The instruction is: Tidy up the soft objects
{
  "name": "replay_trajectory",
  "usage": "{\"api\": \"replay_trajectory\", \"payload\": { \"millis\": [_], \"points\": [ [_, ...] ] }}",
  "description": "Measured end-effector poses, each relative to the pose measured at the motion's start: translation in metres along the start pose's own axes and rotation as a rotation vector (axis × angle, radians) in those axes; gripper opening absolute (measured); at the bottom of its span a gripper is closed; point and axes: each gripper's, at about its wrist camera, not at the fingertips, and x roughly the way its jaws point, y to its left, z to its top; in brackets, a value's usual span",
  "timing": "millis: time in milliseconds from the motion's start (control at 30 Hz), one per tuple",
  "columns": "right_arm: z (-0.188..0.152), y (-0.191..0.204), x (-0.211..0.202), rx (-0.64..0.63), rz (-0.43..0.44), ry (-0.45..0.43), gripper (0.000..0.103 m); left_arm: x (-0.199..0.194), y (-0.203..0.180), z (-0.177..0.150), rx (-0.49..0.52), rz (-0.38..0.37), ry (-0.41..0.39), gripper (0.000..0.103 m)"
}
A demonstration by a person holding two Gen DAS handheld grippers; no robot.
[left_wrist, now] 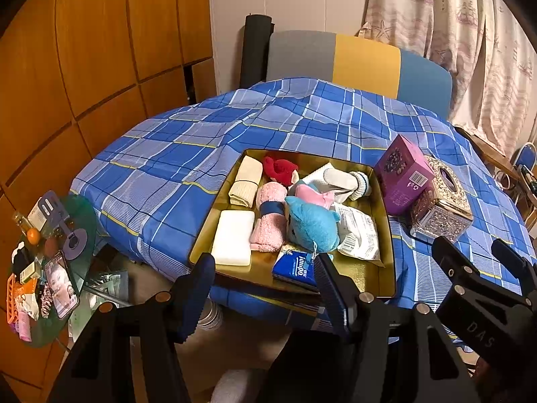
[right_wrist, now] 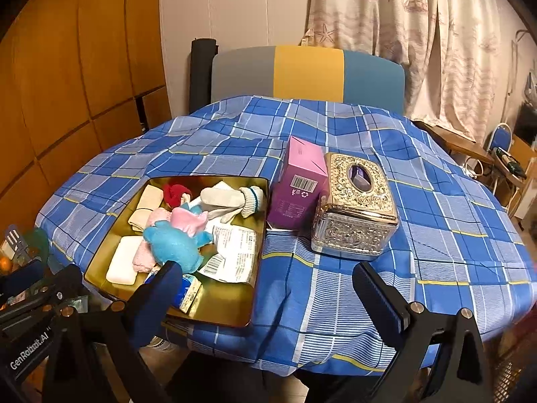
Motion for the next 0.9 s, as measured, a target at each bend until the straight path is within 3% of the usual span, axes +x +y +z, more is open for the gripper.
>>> {"api": "replay_trajectory", "payload": {
  "millis": [900],
  "points": [
    [0.0025,-0.0038,-0.0048,0.017,-0.002,-0.009,0.102,-0.0002,0.0008,-0.0005,0.001,0.002,-0.007,0.062]
  ]
}}
